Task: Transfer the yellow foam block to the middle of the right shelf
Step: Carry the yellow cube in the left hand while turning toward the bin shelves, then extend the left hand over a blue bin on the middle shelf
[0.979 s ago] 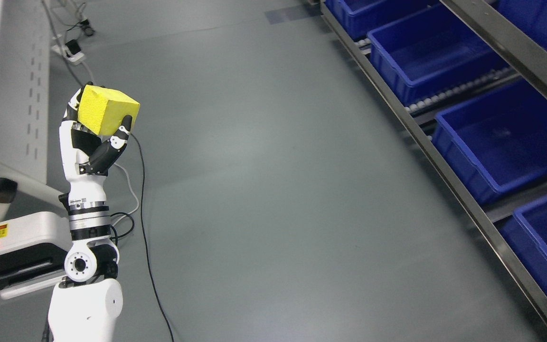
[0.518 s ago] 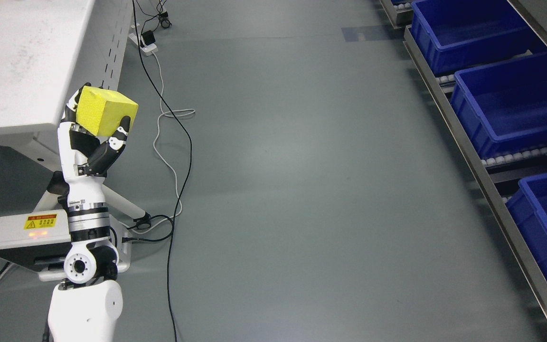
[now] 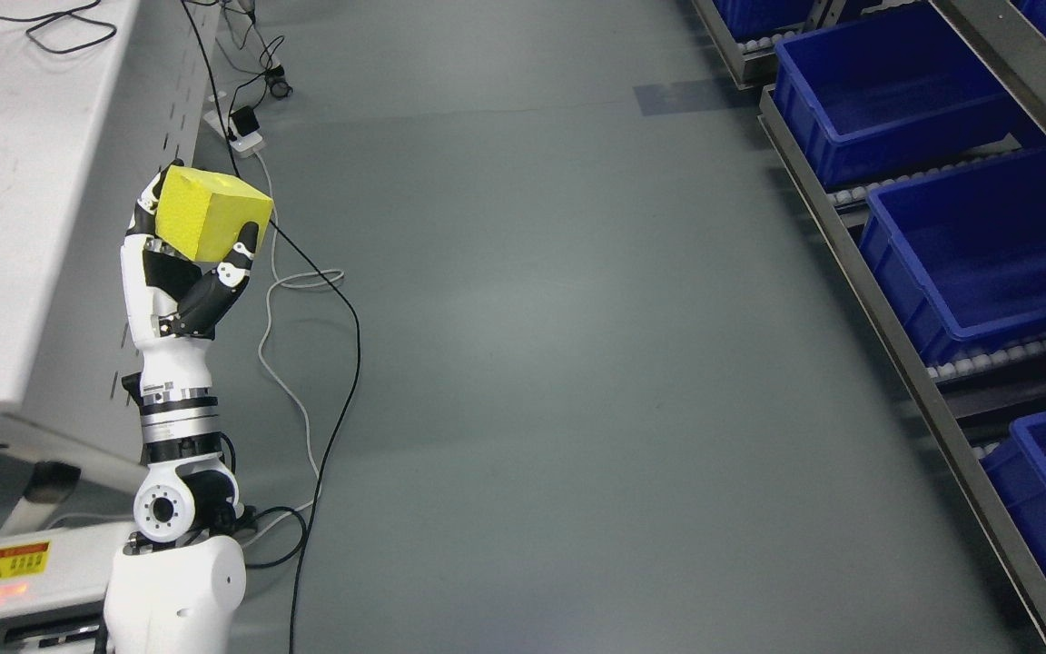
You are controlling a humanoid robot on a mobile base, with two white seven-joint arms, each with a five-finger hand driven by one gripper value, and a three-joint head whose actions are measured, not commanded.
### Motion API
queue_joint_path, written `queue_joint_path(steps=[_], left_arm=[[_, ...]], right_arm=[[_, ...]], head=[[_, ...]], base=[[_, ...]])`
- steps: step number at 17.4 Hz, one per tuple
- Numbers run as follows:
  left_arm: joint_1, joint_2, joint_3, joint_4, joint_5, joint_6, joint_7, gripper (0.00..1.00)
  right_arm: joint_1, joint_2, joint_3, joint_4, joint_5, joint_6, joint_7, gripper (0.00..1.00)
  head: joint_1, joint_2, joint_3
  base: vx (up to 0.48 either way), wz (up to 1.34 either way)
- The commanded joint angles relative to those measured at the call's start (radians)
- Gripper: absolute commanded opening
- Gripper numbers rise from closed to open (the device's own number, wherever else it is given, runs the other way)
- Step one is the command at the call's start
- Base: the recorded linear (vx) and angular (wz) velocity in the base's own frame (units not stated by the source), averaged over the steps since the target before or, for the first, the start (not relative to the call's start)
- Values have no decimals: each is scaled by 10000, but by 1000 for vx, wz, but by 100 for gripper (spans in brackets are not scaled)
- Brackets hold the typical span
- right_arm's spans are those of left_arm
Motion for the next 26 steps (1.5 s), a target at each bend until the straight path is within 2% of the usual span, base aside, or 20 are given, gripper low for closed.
queue_joint_path(steps=[1, 12, 22, 26], left_arm=[[-114, 51, -95, -55, -13, 57, -15, 38], [-436, 51, -141, -70, -13, 256, 1, 38], [-544, 51, -278, -116, -13, 333, -30, 38], [-620, 51, -1334, -1646, 2, 318, -168, 38]], right_arm=[[-31, -175, 0, -175, -47, 4, -2, 100], [-31, -175, 0, -175, -62, 4, -2, 100], [-31, -175, 0, -175, -47, 4, -2, 100], [-31, -175, 0, -175, -47, 4, -2, 100]], head=[[0, 0, 0], [0, 0, 0], [0, 0, 0], [0, 0, 0]], base=[[418, -223], [370, -288], [344, -702], [330, -780]])
